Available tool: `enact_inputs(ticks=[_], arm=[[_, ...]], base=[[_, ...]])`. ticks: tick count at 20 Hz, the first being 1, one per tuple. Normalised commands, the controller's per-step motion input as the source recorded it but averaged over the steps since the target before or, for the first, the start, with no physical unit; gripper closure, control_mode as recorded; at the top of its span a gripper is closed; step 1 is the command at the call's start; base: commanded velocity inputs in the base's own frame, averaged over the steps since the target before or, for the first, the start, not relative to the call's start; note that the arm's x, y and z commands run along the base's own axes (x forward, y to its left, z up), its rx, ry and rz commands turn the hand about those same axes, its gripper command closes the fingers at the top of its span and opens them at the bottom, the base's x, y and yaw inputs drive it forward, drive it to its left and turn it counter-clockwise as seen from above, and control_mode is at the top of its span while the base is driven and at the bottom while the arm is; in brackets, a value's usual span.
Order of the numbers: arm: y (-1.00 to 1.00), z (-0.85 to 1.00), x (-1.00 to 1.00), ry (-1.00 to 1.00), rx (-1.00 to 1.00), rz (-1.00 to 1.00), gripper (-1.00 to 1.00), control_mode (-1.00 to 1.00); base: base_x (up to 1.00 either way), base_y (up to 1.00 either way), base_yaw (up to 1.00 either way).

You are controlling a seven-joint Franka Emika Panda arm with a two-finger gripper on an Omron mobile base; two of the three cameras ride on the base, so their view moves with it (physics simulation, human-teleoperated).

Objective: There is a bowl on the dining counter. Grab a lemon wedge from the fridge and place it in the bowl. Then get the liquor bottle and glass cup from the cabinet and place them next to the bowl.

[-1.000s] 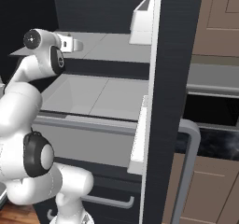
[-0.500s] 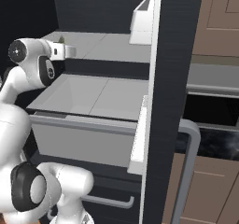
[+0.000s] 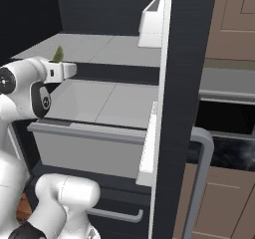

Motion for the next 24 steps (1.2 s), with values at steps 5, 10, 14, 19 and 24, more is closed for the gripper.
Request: enact_inputs(ticks=[5, 10, 14, 19, 24], arm=[[-0.23, 0.18, -0.79, -0.06, 0.06, 0.01, 1.0, -1.0], [-0.14, 0.31, -0.79, -0.01, 0.1, 0.01, 1.0, -1.0], [-0.04, 0.31, -0.77, 0.0, 0.1, 0.0, 1.0, -1.0], [-0.02, 0.33, -0.82, 0.0, 0.1, 0.0, 1.0, -1.0], [0.0, 0.18, -0.65, 0.03, 0.05, 0.0, 1.0, -1.0]], base=[[0.0, 0.0, 0.0], [0.0, 0.0, 0.0], [0.0, 0.0, 0.0], [0.0, 0.0, 0.0], [0.0, 0.0, 0.0]])
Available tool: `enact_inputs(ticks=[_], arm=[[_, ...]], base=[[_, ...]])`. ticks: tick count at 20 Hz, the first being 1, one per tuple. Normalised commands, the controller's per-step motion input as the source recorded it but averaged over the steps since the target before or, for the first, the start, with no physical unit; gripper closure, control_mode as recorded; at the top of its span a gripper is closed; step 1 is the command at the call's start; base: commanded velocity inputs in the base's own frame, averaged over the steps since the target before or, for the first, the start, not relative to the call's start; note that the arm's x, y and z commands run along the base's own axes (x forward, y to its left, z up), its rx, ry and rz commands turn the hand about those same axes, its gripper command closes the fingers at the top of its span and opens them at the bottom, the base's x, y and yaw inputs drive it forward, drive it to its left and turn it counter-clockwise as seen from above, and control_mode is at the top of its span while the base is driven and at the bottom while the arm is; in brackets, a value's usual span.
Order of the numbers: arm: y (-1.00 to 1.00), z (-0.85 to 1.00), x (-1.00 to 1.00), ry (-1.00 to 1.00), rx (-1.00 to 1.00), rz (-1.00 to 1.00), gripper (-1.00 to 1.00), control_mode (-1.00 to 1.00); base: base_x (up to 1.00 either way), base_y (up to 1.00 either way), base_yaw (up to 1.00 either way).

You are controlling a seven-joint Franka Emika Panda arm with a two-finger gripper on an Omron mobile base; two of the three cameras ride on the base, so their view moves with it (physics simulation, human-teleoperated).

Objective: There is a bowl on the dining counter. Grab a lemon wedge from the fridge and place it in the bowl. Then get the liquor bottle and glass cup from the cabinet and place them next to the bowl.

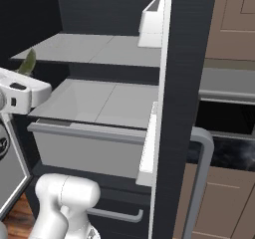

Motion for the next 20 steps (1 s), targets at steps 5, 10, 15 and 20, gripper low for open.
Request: enact_inputs(ticks=[5, 10, 15, 20], arm=[[0.0, 0.14, -0.58, 0.04, 0.03, 0.0, 1.0, -1.0], [0.0, 0.09, -0.64, 0.02, 0.02, 0.0, 1.0, -1.0], [0.0, 0.0, 0.0, 0.0, 0.0, 0.0, 1.0, 1.0], [0.0, 0.0, 0.0, 0.0, 0.0, 0.0, 1.0, 1.0]], base=[[0.0, 0.0, 0.0], [0.0, 0.0, 0.0], [-0.71, 0.0, 0.0], [-0.91, 0.0, -0.08]])
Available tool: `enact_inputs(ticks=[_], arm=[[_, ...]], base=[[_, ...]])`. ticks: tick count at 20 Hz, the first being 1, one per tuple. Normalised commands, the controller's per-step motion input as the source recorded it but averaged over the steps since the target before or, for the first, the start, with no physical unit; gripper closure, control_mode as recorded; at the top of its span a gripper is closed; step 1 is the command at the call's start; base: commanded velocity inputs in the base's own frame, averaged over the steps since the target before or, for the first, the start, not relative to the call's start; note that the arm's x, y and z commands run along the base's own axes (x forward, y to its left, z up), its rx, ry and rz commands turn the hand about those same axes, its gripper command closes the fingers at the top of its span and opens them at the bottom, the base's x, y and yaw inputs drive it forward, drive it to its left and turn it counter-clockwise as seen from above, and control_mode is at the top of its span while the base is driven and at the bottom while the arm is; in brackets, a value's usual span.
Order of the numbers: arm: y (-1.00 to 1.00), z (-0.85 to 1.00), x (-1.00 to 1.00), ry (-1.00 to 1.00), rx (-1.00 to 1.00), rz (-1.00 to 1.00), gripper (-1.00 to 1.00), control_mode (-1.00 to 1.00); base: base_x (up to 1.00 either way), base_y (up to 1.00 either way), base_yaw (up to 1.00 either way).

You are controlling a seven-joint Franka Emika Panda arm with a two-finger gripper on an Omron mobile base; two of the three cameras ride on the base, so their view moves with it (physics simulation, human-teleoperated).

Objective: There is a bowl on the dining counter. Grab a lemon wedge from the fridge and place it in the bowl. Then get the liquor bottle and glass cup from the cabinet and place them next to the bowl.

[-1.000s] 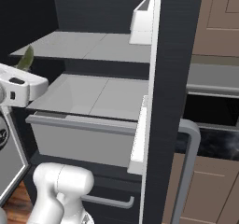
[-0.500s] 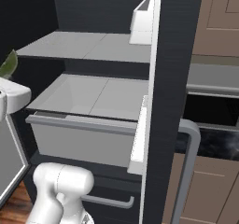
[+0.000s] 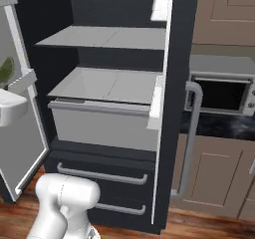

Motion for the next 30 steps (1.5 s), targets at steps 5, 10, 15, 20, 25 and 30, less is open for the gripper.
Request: enact_inputs(ticks=[5, 10, 15, 20, 25, 30], arm=[[0.0, 0.0, 0.0, 0.0, 0.0, 0.0, 1.0, 1.0], [0.0, 0.0, 0.0, 0.0, 0.0, 0.0, 1.0, 1.0], [0.0, 0.0, 0.0, 0.0, 0.0, 0.0, 1.0, 1.0], [0.0, 0.0, 0.0, 0.0, 0.0, 0.0, 1.0, 1.0], [0.0, 0.0, 0.0, 0.0, 0.0, 0.0, 1.0, 1.0], [0.0, 0.0, 0.0, 0.0, 0.0, 0.0, 1.0, 1.0]], base=[[-0.84, 0.0, -0.29], [-0.73, 0.06, -0.46], [-0.72, 0.0, -0.52], [-0.72, 0.0, -0.54], [-0.71, 0.0, -0.55], [-0.68, 0.0, -0.55]])
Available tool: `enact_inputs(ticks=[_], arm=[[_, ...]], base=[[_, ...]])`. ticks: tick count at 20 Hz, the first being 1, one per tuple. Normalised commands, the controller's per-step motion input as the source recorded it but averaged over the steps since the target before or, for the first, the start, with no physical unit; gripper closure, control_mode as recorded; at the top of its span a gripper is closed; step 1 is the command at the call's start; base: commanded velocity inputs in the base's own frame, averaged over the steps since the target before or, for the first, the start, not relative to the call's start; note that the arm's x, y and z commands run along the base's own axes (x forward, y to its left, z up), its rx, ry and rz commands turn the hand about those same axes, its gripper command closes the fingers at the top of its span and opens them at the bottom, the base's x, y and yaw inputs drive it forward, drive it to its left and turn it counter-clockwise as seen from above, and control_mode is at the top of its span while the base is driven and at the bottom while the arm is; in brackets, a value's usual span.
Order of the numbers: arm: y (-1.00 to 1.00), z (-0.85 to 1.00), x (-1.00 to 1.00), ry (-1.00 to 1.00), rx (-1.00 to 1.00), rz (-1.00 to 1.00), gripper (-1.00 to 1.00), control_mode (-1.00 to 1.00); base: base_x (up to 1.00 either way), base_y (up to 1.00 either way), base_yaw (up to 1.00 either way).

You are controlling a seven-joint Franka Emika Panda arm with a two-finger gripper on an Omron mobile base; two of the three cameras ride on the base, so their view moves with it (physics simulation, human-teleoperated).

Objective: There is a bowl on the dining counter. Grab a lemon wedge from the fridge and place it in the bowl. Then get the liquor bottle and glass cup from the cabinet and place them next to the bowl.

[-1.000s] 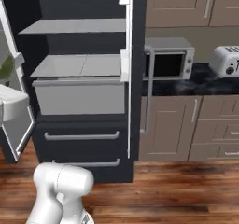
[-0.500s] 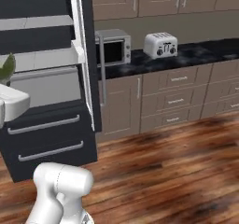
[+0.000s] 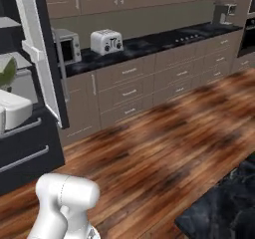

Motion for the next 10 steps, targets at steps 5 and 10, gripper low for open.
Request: enact_inputs(ticks=[5, 10], arm=[[0.0, 0.0, 0.0, 0.0, 0.0, 0.0, 1.0, 1.0], [0.0, 0.0, 0.0, 0.0, 0.0, 0.0, 1.0, 1.0]], base=[[-0.55, 0.0, -0.55], [-0.23, 0.0, -0.52]])
